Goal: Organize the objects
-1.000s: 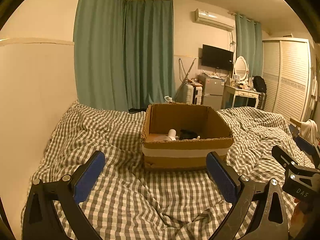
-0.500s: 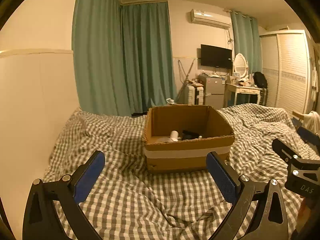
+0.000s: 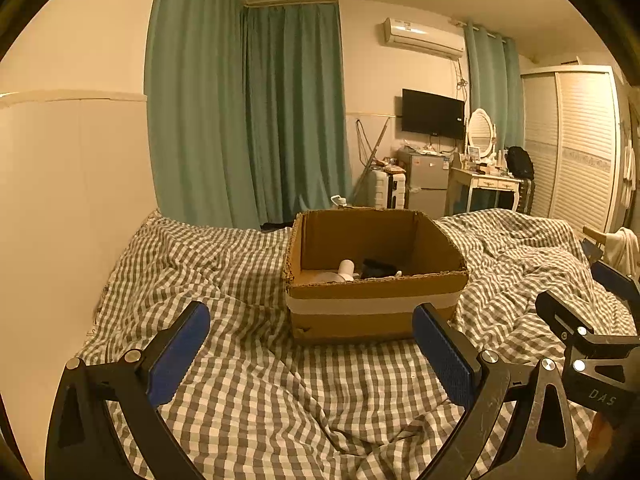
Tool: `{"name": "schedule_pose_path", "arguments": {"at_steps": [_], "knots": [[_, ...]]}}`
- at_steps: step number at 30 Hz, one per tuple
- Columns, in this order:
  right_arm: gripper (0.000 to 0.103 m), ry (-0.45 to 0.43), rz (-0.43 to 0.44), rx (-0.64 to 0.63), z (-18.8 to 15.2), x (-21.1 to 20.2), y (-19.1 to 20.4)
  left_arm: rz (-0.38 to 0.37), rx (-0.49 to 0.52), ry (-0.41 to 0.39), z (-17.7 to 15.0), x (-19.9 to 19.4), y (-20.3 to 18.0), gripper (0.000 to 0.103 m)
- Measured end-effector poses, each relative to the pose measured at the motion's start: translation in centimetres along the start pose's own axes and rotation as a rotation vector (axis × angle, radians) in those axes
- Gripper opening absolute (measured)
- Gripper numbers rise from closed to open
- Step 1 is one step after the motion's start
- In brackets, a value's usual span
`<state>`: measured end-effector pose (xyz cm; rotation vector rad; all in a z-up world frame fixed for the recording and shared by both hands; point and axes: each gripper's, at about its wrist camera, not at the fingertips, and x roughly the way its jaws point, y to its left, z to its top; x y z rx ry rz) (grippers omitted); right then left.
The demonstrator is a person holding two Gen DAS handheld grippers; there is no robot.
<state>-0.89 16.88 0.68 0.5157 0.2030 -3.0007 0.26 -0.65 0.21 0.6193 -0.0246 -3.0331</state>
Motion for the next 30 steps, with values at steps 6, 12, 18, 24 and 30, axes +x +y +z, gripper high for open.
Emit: {"name": "schedule_pose_path", "arguments": {"at_steps": [6, 12, 18, 24, 30], "knots": [[0.102, -0.005, 0.001, -0.009, -0.01, -0.14, 0.29, -0.011, 0.000, -0.002, 0.04, 0.03, 0.01, 0.103], [0.102, 0.000, -0.007, -0.003, 0.00, 0.12, 0.14, -0.012, -0.010, 0.001, -0.10, 0.15, 0.14, 0.103], [0.102, 0.006, -0.006, 0.007, 0.04, 0.28, -0.04, -0.012, -0.003, -0.011, -0.10, -0.18, -0.07, 0.103], [0.102, 0.001, -0.007, 0.007, 0.01, 0.07, -0.04, -0.011, 0.014, -0.032, 0.03, -0.62, -0.33, 0.103], [0.102, 0.012, -0.009, 0.010, -0.09, 0.16, -0.09, -0.020, -0.005, -0.039, 0.17, -0.73, -0.05, 0.103]]}}
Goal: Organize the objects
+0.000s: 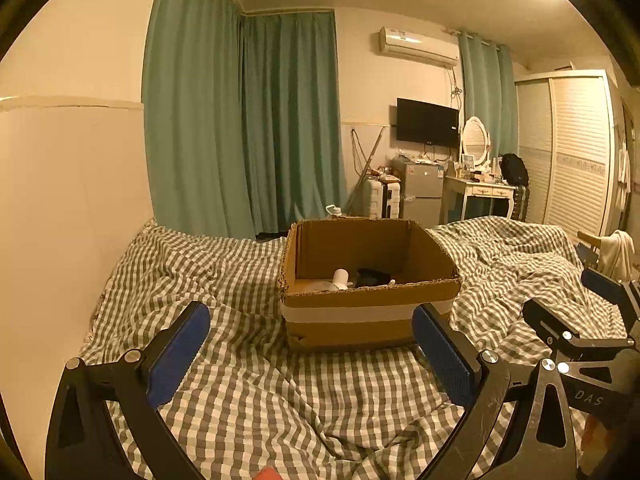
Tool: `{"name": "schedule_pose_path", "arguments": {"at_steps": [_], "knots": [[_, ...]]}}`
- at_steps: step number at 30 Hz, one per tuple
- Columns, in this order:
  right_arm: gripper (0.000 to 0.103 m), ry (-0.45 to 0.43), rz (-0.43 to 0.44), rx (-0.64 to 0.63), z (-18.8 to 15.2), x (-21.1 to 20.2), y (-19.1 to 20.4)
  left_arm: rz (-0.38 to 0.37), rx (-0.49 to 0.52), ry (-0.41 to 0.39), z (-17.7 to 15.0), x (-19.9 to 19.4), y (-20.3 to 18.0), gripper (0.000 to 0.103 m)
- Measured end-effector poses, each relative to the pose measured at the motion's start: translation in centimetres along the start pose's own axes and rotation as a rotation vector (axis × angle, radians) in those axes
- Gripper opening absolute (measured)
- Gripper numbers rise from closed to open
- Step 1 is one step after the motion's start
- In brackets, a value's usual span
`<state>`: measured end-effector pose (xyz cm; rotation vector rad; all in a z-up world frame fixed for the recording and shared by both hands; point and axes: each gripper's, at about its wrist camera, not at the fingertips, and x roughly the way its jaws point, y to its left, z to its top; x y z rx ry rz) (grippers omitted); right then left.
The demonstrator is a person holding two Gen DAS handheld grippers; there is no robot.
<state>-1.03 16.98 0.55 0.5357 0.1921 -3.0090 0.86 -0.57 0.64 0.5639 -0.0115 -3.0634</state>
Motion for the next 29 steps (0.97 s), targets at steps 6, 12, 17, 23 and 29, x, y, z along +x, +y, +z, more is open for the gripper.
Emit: {"name": "schedule_pose_path", "arguments": {"at_steps": [6, 12, 17, 23, 29], "knots": [[0.102, 0.004, 0.000, 0.014, 0.0, 0.1, -0.1, 0.006, 0.004, 0.004, 0.0, 0.0, 0.0, 0.103], [0.102, 0.005, 0.000, 0.016, 0.0, 0.0, -0.1, 0.005, -0.019, 0.022, 0.0, 0.3, 0.4, 0.103], [0.102, 0.004, 0.000, 0.015, 0.0, 0.0, -0.1, 0.015, -0.015, 0.023, -0.1, 0.4, 0.5, 0.103], [0.102, 0.010, 0.001, 0.012, 0.0, 0.1, 0.0, 0.017, -0.022, 0.028, -0.3, 0.5, 0.9, 0.103], [0.102, 0.017, 0.001, 0.001, -0.3, 0.4, 0.4, 0.015, -0.024, 0.023, -0.4, 0.4, 1.1, 0.103]]}}
